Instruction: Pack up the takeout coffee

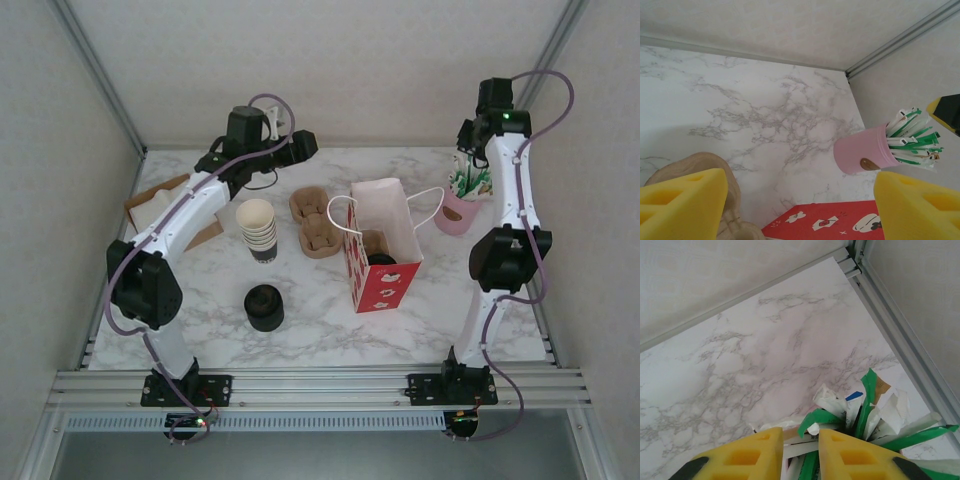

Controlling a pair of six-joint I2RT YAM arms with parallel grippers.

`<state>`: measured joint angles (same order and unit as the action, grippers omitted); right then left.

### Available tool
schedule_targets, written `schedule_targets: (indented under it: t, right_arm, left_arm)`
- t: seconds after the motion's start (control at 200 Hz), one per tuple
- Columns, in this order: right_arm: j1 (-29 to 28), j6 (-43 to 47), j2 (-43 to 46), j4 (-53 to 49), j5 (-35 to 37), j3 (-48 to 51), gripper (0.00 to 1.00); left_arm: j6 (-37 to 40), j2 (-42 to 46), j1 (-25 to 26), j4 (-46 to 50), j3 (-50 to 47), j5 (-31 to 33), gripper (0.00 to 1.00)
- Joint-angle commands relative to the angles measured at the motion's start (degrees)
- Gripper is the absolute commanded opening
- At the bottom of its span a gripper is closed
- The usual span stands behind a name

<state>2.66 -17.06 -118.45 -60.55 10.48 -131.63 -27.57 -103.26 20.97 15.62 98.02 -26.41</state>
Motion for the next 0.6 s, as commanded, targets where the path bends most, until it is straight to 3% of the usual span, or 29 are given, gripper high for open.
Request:
schedule_targets:
  t: [0.0, 0.29, 0.596]
  right_arm:
    - [0.6, 0.8, -2.0, -2.2, 0.7, -3.4, 0.26]
    - [0.8, 0.6, -4.7, -2.4, -0.8, -4.9, 0.26]
    - [1.0, 0.6, -5.6, -3.0, -1.4, -5.7, 0.15]
  left_arm:
    - [1.8, -1.0, 0.6, -0.2, 2.7, -0.5, 0.77]
    - [1.8, -1.8, 0.6, 0.1, 3.2, -0.7, 0.77]
    - [2.0, -2.1, 0.6, 0.3, 3.6, -0.7, 0.76]
